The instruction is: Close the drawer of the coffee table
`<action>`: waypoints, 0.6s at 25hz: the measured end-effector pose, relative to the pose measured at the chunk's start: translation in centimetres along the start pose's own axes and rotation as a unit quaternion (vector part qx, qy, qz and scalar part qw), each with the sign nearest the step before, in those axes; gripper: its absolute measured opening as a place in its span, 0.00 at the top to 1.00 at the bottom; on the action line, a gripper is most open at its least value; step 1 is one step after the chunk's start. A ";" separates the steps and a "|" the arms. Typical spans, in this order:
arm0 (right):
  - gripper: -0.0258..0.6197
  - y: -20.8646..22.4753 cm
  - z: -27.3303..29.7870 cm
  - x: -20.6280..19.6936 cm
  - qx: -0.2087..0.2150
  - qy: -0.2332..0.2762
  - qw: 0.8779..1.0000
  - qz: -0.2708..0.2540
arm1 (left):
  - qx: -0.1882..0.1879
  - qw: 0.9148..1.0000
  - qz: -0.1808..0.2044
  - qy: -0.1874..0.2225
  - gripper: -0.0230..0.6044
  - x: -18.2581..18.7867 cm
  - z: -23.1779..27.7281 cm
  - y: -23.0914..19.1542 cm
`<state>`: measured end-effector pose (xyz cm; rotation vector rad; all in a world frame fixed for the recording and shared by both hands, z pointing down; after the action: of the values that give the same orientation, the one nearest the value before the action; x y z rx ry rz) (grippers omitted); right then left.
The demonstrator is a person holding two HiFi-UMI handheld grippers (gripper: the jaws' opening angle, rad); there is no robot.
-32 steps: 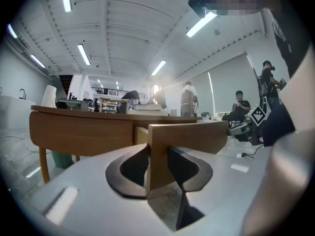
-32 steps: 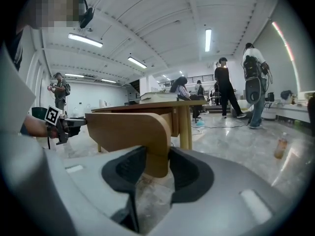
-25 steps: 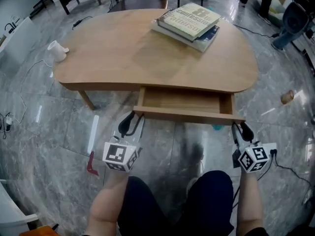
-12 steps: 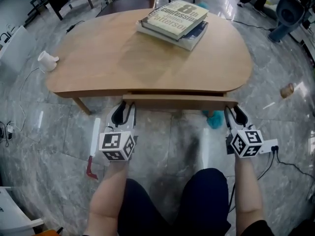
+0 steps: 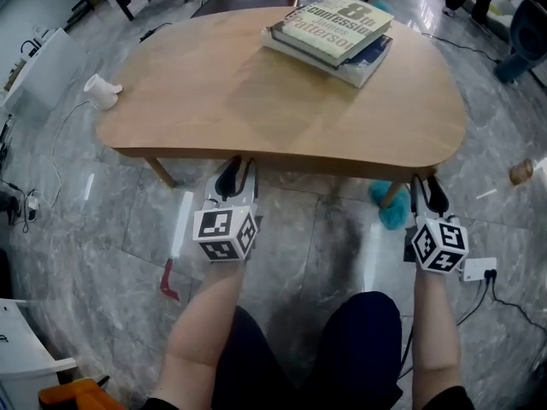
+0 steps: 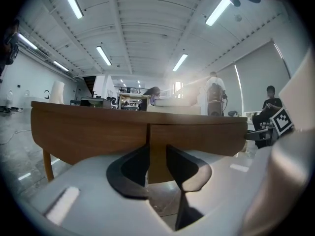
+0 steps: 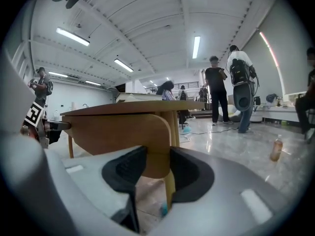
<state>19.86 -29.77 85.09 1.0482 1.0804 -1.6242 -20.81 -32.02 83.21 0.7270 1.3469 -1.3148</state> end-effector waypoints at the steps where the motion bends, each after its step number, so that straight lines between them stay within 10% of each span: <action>1: 0.73 0.0 0.2 0.1 -0.002 0.001 1.000 0.001 | 0.001 1.000 0.001 0.000 0.78 0.1 0.1 0.0; 15: 0.73 0.2 1.7 0.4 -0.016 0.004 1.000 0.009 | 0.005 1.000 0.003 0.004 0.80 -0.3 0.5 -0.1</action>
<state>19.65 -31.55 85.12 1.0412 1.0948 -1.5855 -20.67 -32.43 83.58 0.7431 1.3436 -1.3160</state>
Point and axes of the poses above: the fingertips, and each gripper's own axes: z forward along the fingers, y to its right, x out of its top, the point moved 6 cm from there along -z, backward along the fingers, and after that the axes turned 15 degrees about -z, right-handed, at the moved point
